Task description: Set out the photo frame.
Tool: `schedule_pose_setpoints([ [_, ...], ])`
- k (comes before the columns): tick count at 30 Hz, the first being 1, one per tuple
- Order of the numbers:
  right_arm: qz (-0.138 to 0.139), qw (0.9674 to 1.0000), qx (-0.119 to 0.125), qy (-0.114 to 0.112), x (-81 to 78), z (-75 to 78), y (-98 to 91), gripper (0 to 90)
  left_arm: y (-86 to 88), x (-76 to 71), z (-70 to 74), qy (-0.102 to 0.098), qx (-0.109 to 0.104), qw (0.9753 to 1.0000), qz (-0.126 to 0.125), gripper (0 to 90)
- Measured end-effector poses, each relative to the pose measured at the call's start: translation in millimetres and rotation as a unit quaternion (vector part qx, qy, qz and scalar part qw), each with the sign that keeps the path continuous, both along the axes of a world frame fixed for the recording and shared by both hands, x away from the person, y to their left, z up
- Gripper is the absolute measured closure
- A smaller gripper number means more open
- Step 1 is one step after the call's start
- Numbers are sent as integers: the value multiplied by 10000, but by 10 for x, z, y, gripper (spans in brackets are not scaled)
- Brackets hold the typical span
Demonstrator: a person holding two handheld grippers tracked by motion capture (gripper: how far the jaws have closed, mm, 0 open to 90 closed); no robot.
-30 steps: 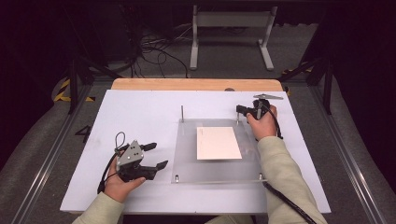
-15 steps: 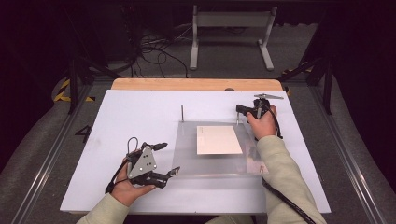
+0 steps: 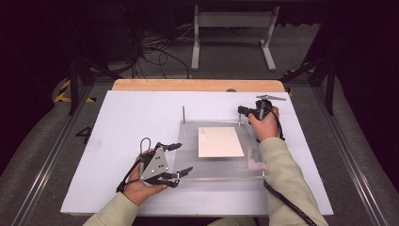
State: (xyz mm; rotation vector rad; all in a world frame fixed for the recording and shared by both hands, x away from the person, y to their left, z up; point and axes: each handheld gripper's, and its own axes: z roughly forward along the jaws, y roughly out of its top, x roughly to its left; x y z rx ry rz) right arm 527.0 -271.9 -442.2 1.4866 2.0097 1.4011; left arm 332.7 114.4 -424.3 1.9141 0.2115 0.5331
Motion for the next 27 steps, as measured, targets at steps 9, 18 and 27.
schedule_pose_setpoints([
  [9,15,10000,19,-20,-14,-3,-7,852,-20,-8,30,-129,-35,9998,-135,587],
  [18,65,9999,81,-10,-13,1,-26,849,-10,13,63,-109,-34,9998,-152,597],
  [27,24,9996,250,-114,-96,67,-86,775,-3,36,94,-41,-44,9998,-175,596],
])
